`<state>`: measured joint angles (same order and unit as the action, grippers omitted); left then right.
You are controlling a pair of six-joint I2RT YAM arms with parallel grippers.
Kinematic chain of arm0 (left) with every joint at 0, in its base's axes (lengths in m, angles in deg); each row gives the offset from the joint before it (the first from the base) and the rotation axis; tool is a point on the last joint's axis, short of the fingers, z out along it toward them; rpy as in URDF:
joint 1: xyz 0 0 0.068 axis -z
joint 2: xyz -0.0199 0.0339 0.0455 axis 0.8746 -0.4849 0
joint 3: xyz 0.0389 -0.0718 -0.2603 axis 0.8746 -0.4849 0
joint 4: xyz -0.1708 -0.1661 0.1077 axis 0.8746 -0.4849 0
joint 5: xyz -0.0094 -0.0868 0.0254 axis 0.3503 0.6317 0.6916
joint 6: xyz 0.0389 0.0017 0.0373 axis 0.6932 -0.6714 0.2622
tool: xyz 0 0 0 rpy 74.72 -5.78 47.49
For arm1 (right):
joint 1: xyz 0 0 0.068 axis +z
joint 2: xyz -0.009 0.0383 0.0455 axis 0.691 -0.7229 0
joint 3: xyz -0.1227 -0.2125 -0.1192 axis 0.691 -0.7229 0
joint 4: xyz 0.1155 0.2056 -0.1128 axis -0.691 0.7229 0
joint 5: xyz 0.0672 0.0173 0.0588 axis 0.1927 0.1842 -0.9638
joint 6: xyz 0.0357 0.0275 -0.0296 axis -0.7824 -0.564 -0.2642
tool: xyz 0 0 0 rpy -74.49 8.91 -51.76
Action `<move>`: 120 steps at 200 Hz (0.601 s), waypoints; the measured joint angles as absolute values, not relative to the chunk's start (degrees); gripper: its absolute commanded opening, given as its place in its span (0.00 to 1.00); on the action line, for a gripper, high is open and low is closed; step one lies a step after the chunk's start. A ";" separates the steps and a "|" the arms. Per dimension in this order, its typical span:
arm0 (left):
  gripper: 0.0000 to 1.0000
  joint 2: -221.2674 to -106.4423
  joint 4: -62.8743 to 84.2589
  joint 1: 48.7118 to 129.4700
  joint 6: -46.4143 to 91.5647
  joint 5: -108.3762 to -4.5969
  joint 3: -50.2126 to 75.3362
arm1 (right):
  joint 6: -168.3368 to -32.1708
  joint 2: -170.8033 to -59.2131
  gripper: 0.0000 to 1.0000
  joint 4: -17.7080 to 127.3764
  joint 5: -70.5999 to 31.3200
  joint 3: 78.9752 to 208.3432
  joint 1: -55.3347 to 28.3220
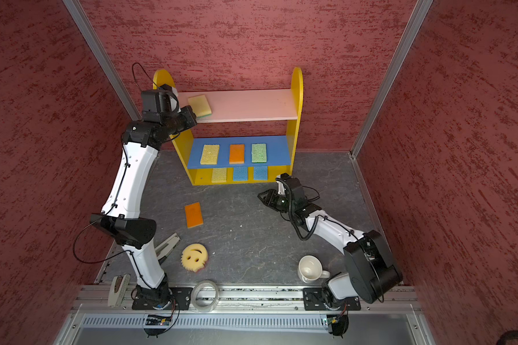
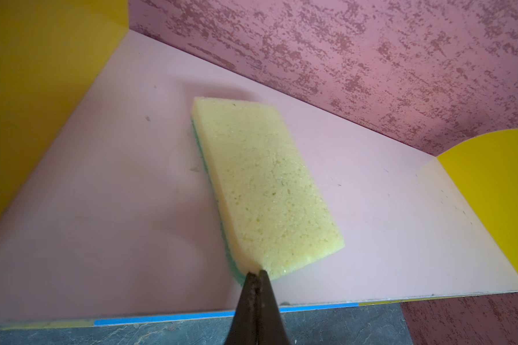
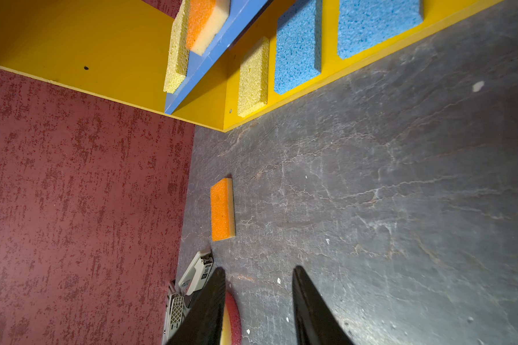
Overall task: Arrange cleaning sponges on a shelf
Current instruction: Move the cleaning sponge to the shelf.
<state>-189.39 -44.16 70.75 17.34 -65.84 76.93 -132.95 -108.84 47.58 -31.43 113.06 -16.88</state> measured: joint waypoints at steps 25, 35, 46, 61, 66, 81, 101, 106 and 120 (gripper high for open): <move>0.02 -189.37 -43.46 69.22 17.08 -64.29 76.25 | -133.48 -108.84 0.39 46.70 -31.45 112.95 -16.88; 0.02 -189.37 -43.07 69.02 16.90 -63.61 76.14 | -133.65 -108.84 0.39 46.42 -31.48 112.82 -16.88; 0.02 -189.37 -42.85 69.02 16.86 -62.87 76.14 | -133.76 -108.84 0.39 46.18 -31.50 112.69 -16.88; 0.02 -189.37 -42.94 69.02 16.88 -62.10 76.31 | -133.98 -108.84 0.39 46.07 -31.54 112.53 -16.88; 0.02 -189.39 -42.98 69.05 16.92 -61.82 76.47 | -134.03 -108.84 0.39 46.07 -31.56 112.49 -16.88; 0.02 -189.48 -43.57 69.05 17.45 -61.05 77.28 | -134.11 -108.84 0.39 46.00 -31.63 112.40 -16.88; 0.02 -189.83 -45.10 68.96 18.36 -60.09 79.70 | -134.31 -109.01 0.39 45.57 -31.87 112.40 -16.88; 0.02 -189.87 -45.39 68.92 18.67 -59.85 80.27 | -134.40 -109.10 0.39 45.46 -31.91 112.40 -16.88; 0.02 -189.87 -46.07 68.76 19.41 -59.13 81.43 | -134.59 -109.36 0.39 45.09 -32.04 112.40 -16.88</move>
<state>-189.87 -46.07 68.76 19.41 -59.13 81.43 -134.59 -109.36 45.09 -32.04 112.40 -16.88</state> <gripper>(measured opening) 0.044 0.392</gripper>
